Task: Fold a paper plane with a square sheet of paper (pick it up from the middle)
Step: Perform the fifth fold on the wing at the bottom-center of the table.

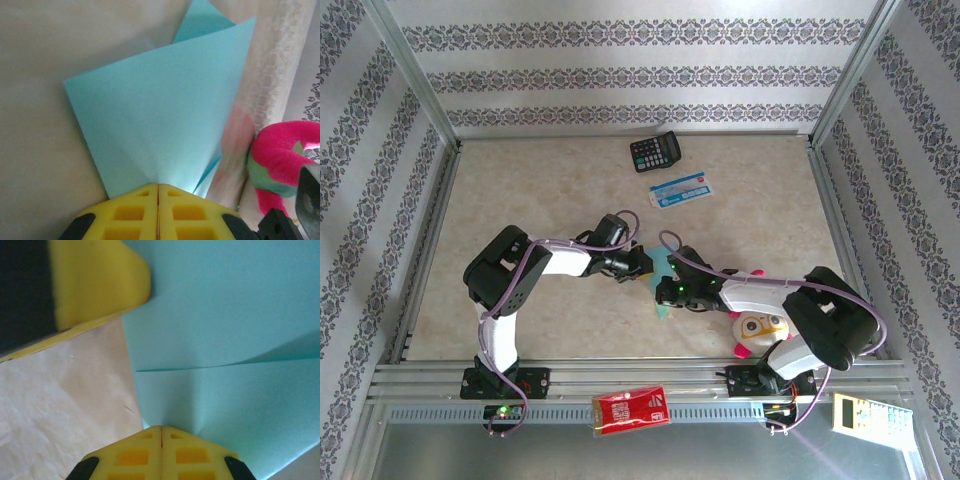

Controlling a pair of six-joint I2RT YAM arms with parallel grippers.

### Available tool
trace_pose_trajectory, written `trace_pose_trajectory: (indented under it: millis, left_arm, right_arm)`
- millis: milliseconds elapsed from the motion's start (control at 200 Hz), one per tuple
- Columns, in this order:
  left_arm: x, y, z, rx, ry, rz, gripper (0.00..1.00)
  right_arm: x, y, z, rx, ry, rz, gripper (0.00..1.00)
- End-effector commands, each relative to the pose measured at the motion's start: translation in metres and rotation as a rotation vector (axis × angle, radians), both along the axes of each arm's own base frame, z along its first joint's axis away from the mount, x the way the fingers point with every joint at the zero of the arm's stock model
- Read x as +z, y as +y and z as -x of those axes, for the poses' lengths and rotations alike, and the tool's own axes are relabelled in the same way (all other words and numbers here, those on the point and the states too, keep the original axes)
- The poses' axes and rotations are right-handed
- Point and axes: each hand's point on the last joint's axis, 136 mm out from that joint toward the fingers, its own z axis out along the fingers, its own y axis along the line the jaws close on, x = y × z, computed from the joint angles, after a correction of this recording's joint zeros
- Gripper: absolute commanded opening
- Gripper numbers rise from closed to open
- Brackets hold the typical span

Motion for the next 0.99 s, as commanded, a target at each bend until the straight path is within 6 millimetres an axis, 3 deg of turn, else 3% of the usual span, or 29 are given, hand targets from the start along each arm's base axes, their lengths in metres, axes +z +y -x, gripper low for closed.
trace_pose_trajectory:
  millis: [0,135,280,360,430,560,694,819,989]
  left_arm:
    - [0.004,0.014,-0.009,-0.008,-0.02,-0.001,0.13]
    - [0.021,0.051,-0.027,0.079,-0.062,0.001,0.23]
    - [0.039,0.1,-0.036,0.203,-0.108,-0.01,0.28]
    - [0.043,0.112,-0.024,0.225,-0.119,-0.029,0.29]
    - [0.047,0.11,-0.009,0.224,-0.109,-0.004,0.28]
    - [0.05,0.096,0.018,0.229,-0.082,0.066,0.2]
    - [0.057,0.063,0.036,0.143,-0.094,0.074,0.14]
    - [0.06,0.034,0.04,0.055,-0.109,0.07,0.08]
    - [0.042,0.024,0.034,0.014,-0.073,0.024,0.04]
  right_arm:
    - [-0.002,0.006,-0.009,-0.119,-0.029,-0.005,0.05]
    - [-0.001,0.017,-0.014,-0.23,-0.052,-0.02,0.05]
    - [0.011,0.049,-0.027,-0.294,-0.091,-0.08,0.06]
    - [0.02,0.071,-0.035,-0.292,-0.103,-0.127,0.08]
    - [0.031,0.08,-0.041,-0.283,-0.12,-0.149,0.11]
    - [0.041,0.051,-0.042,-0.27,-0.159,-0.096,0.15]
    - [0.046,0.01,-0.045,-0.205,-0.163,-0.007,0.22]
    - [0.045,-0.027,-0.045,-0.179,-0.13,0.06,0.25]
    - [0.05,-0.05,-0.045,-0.188,-0.129,0.052,0.29]
